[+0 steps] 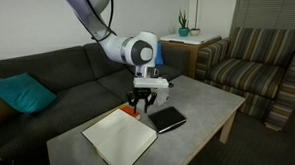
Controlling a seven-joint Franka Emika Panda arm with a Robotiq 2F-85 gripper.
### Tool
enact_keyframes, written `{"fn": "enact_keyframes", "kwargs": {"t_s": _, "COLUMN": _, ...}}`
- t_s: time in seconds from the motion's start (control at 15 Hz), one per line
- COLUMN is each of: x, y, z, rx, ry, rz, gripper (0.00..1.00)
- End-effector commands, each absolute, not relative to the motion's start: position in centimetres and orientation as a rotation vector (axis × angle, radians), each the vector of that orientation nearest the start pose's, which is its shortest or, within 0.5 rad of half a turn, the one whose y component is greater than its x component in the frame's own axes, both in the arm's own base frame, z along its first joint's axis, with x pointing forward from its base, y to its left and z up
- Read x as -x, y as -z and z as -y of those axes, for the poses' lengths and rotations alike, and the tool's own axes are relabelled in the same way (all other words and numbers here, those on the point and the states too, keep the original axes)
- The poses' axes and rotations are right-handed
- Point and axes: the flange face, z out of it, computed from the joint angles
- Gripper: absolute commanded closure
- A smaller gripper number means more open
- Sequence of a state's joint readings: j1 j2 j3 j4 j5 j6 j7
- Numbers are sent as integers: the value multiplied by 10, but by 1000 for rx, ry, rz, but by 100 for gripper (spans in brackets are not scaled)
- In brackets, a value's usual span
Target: Open the biggest book
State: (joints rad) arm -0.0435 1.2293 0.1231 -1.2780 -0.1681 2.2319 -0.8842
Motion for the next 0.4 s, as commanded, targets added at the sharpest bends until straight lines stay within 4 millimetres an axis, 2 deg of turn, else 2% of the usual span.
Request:
{"fn": "enact_keyframes", "kwargs": {"t_s": 0.0, "x": -655, "y": -13, "z": -27, "rx": 2650, "ry": -298, "rz": 1561, "gripper": 16}}
{"fn": "enact_keyframes", "kwargs": {"t_s": 0.13, "x": -649, "y": -23, "z": -26, "rx": 2658, "ry": -263, "rz": 1589, "gripper": 3}}
{"fn": "enact_keyframes", "kwargs": {"t_s": 0.33, "x": -636, "y": -31, "z": -27, "rx": 2655, "ry": -236, "rz": 1616, "gripper": 0}}
